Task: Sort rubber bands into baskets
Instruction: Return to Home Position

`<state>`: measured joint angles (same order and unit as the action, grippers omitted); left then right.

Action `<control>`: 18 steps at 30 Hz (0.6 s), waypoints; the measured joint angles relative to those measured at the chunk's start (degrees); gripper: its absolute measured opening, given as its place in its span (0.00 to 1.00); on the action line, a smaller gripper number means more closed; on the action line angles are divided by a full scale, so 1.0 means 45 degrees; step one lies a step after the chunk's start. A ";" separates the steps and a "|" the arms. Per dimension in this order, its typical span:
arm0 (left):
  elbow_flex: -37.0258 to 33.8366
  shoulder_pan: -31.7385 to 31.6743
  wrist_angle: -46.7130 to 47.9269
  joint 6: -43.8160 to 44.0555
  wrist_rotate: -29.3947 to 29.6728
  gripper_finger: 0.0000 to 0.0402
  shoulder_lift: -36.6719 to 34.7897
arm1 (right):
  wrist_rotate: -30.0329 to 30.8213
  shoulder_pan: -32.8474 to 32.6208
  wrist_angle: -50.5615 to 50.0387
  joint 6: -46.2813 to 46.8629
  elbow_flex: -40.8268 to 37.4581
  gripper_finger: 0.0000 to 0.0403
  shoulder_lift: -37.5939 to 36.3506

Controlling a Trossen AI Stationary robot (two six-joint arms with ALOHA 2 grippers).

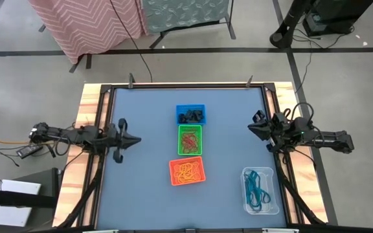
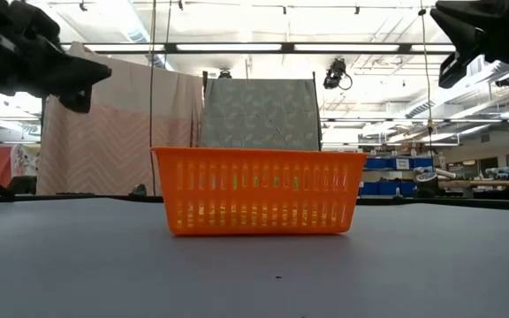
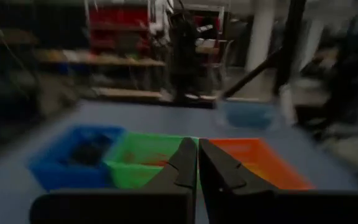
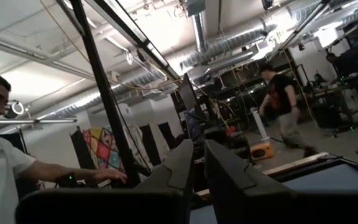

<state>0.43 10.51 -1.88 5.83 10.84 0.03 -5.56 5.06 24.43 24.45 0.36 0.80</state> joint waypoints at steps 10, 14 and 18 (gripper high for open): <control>0.0000 -0.1089 0.0070 -0.1973 -0.0249 0.05 -0.0010 | 0.0000 0.0000 -0.0009 -0.0002 0.0000 0.13 0.0010; 0.0000 -0.1089 -0.0100 -0.1579 -0.0230 0.05 -0.0010 | 0.0000 0.0000 -0.0010 -0.0004 0.0000 0.13 0.0010; -0.0004 -0.1094 -0.0773 -0.1574 -0.0230 0.05 -0.0015 | -0.0001 0.0000 -0.0006 -0.0005 0.0000 0.13 0.0010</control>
<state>0.41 5.58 -5.36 -1.26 9.80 -0.03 -5.57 5.06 24.40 24.43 0.36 0.84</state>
